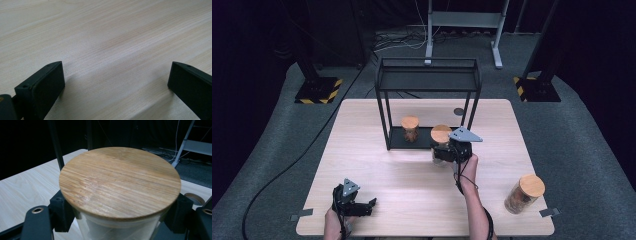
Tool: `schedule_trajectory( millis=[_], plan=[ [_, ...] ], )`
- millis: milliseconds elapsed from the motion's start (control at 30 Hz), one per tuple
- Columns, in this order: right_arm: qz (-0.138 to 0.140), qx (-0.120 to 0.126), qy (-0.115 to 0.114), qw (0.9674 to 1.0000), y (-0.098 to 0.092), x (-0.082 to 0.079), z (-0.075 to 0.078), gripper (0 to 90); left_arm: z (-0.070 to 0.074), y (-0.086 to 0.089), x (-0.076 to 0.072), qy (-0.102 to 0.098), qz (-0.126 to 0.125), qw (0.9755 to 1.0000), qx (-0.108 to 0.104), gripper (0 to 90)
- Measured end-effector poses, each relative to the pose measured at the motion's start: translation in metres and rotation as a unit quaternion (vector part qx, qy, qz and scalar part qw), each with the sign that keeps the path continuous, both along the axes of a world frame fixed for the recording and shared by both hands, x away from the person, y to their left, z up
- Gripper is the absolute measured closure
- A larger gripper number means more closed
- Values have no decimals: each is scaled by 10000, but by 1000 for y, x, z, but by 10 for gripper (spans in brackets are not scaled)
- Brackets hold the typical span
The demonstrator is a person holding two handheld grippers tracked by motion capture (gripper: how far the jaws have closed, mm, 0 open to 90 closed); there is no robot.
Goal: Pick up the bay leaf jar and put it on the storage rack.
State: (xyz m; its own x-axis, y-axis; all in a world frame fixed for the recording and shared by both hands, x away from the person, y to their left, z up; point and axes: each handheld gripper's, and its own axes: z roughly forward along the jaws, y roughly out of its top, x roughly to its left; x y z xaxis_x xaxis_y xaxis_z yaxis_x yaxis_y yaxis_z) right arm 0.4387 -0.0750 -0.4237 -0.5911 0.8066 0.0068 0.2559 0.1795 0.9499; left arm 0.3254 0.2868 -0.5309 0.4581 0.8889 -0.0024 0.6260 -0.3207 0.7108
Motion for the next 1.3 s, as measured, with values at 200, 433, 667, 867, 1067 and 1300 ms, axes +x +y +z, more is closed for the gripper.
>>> schedule_trajectory(
  millis=[200,433,667,867,1067,1300],
  plan=[
    [-8,28,19,10000,2,6,2,243,0,0,0,0,-1,10000,1,1],
    [-27,32,28,10000,2,11,5,243,0,0,0,-1,-3,10000,-1,1],
    [-64,25,90,9999,3,19,5,243,0,0,0,-4,-5,10000,-6,1],
    [-91,15,130,9999,4,25,2,243,0,0,0,-3,-7,10000,-5,1],
    [-121,14,178,9998,5,30,1,243,0,0,0,-3,-9,10000,-3,1],
    [-134,-7,162,9998,9,37,3,243,0,0,0,-3,-9,10000,-3,1]
  ],
)
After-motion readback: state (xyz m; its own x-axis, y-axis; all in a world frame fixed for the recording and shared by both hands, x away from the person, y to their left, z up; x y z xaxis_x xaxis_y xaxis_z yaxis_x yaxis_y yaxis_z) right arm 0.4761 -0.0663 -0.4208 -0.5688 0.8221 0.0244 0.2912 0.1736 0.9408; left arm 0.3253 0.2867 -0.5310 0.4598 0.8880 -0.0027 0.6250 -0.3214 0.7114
